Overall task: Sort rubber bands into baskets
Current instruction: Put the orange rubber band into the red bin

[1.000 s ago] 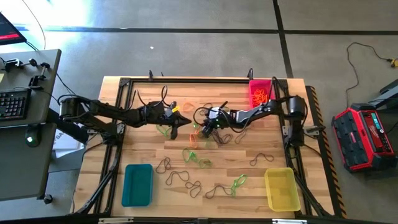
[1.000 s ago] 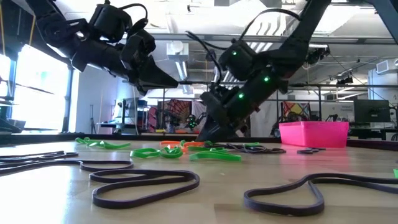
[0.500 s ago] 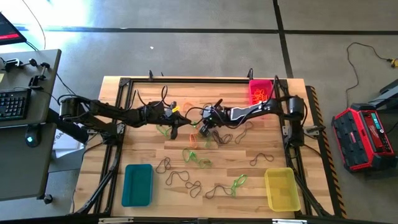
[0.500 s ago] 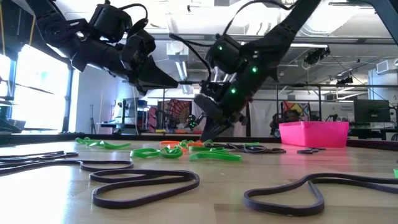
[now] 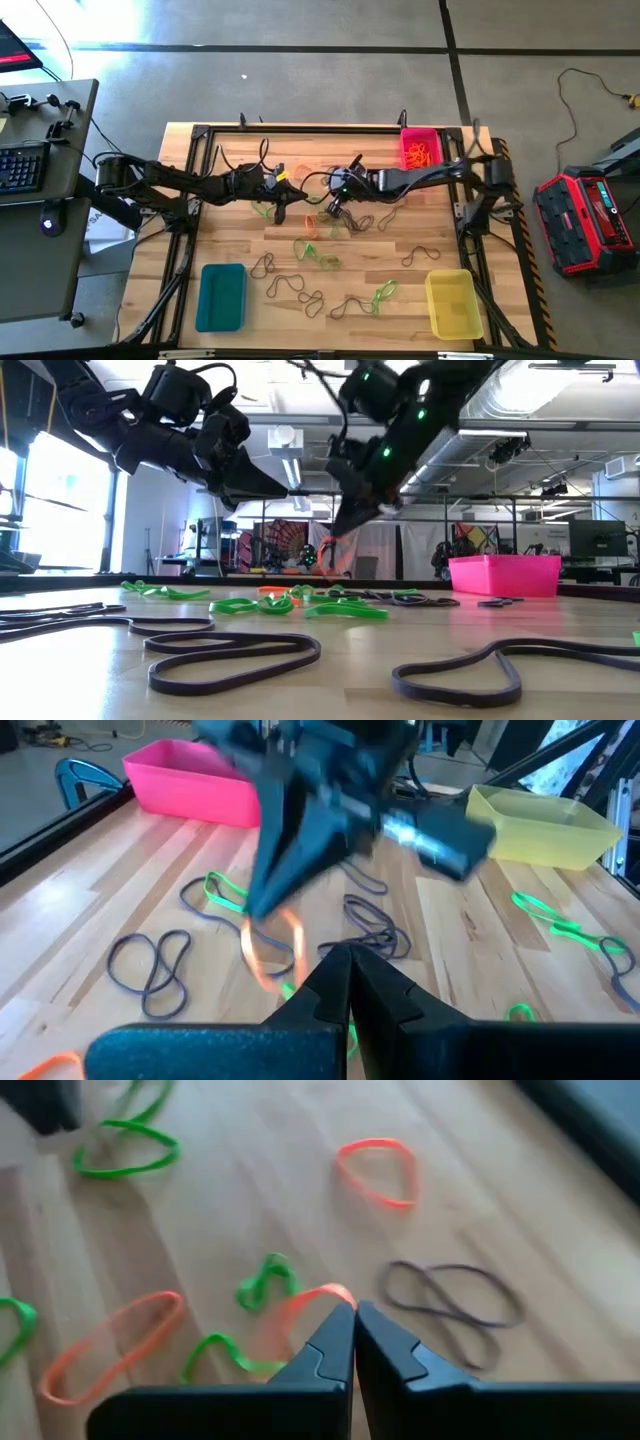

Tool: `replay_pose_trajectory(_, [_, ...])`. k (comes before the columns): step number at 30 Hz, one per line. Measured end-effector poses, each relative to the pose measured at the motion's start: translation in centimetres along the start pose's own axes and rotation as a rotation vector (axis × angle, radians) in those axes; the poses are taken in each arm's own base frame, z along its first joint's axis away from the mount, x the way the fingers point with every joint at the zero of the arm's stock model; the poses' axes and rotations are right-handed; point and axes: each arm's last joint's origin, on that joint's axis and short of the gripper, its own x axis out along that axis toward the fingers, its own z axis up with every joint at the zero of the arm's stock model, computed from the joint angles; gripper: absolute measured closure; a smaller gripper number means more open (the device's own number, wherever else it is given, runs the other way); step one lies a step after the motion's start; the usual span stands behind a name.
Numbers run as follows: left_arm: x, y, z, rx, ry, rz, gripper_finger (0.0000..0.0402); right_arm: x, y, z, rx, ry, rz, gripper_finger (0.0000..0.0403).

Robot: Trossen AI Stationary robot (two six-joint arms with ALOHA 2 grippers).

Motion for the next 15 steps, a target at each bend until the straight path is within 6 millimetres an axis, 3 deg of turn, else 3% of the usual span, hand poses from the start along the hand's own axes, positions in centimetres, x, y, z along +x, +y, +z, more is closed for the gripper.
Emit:
replay_pose_trajectory(7, [0.0, 0.0, 0.0, 0.000, 0.003, 0.001, 0.0401, -4.3, -1.6, 0.9, -0.004, -0.028, -0.154, 0.0403])
replay_pose_trajectory(15, [0.0, 0.0, -0.1, 0.001, 0.011, 0.001, 0.0401, -7.4, -4.6, 0.0, 0.015, 0.077, -0.399, 0.0403])
